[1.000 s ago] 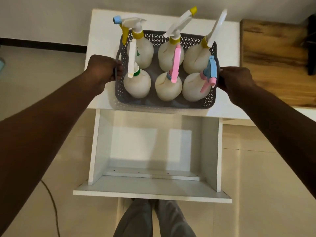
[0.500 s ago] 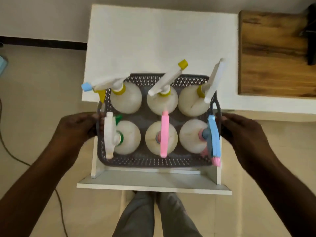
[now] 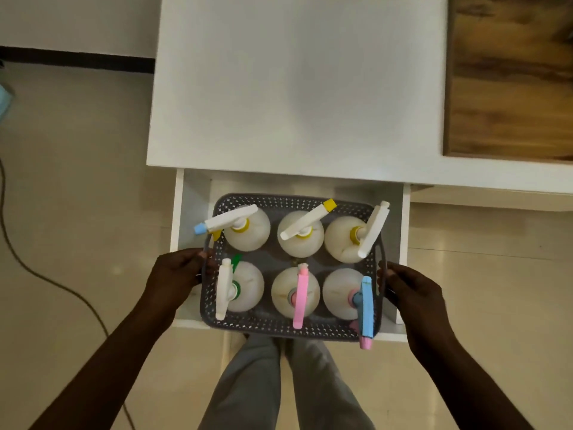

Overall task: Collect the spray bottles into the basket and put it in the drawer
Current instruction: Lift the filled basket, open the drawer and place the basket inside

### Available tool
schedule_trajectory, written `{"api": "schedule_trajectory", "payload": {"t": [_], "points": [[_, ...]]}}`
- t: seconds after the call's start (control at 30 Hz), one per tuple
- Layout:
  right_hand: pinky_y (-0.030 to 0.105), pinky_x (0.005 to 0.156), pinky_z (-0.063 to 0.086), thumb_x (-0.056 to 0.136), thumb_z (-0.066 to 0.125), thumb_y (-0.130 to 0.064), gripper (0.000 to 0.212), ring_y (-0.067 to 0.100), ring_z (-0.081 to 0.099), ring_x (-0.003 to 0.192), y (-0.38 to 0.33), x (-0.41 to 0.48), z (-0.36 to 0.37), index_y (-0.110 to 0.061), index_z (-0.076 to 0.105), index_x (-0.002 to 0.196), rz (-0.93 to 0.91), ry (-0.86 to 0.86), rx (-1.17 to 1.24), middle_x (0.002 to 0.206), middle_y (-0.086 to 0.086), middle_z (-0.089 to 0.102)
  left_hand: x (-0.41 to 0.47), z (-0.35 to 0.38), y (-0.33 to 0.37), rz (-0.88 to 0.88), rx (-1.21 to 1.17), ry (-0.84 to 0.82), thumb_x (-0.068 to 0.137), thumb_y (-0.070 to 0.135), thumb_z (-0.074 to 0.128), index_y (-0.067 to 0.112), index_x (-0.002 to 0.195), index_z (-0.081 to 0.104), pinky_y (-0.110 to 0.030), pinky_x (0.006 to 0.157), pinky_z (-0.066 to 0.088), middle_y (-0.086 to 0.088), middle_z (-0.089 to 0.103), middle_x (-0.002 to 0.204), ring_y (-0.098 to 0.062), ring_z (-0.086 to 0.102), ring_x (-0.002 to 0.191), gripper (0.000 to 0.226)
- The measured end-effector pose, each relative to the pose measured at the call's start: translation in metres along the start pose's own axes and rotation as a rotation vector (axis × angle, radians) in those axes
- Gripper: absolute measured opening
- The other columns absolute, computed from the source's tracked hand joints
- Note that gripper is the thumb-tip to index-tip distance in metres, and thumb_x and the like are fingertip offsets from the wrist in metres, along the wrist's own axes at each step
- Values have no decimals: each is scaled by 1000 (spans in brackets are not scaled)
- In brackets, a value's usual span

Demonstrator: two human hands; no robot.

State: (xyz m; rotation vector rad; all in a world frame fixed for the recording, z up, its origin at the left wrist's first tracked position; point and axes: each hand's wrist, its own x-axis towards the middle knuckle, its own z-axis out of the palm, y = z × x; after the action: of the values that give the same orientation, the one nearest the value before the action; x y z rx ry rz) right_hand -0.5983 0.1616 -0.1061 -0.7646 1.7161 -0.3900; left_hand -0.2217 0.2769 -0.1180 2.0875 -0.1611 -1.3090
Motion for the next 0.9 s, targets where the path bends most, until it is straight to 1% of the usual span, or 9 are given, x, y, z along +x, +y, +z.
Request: {"api": "schedule_trajectory", "payload": {"t": [0.07,0.13,0.23,0.37,0.5,0.6,0.7,0.8,0.9], "points": [[16,72,61,106,63,-14,21,11,80,93,12,18,9,-23,81,113,13,20,-17,96,-12,84,19,8,-9,-7,4,-10,106,9,59,17,100,79,-34,81,60,-4,80,91,-32,73,97,22],[28,83,63,106,63,-13,22,18,80,97,24,38,20,-19,81,118,21,40,-33,98,-6,84,39,17,-18,-23,23,-1,106,11,60,21,98,79,-38,86,60,-2,80,93,-32,73,101,23],[44,97,62,106,61,-11,23,30,76,108,42,68,37,-15,80,120,46,58,-43,106,2,82,68,33,-32,-52,55,33,106,11,61,16,105,80,-52,101,59,-15,79,103,-41,73,109,19],[53,106,58,108,58,-15,24,30,73,111,55,102,57,-17,77,123,68,44,-127,114,7,79,99,48,-48,-75,90,65,101,11,66,7,109,80,-61,105,56,-22,78,104,-47,72,109,17],[51,109,56,109,58,-19,29,29,71,117,64,126,65,-15,74,132,102,43,-173,120,7,77,127,56,-64,-93,149,70,102,8,65,1,112,79,-63,105,55,-27,77,107,-51,71,109,19],[44,106,57,109,57,-17,28,30,70,119,68,138,71,-13,72,133,157,31,-126,116,5,75,142,61,-74,-129,174,79,100,5,64,9,96,81,-63,105,55,-27,77,106,-51,72,109,18],[49,112,55,109,57,-14,30,33,68,124,70,145,77,-8,71,136,170,43,-105,129,14,74,152,65,-79,-162,171,98,100,4,65,17,81,78,-62,107,54,-29,77,107,-52,71,111,26],[52,114,53,108,58,-12,31,34,67,127,74,152,78,-7,70,137,176,64,-93,133,16,72,159,69,-83,-179,194,102,101,9,65,7,94,80,-61,106,55,-29,76,109,-50,71,111,16],[51,114,53,107,60,-12,30,33,67,127,77,158,80,-9,71,135,200,90,-78,132,14,73,161,73,-83,-170,223,96,102,11,65,0,110,78,-59,107,55,-26,76,110,-48,70,112,19]]}}
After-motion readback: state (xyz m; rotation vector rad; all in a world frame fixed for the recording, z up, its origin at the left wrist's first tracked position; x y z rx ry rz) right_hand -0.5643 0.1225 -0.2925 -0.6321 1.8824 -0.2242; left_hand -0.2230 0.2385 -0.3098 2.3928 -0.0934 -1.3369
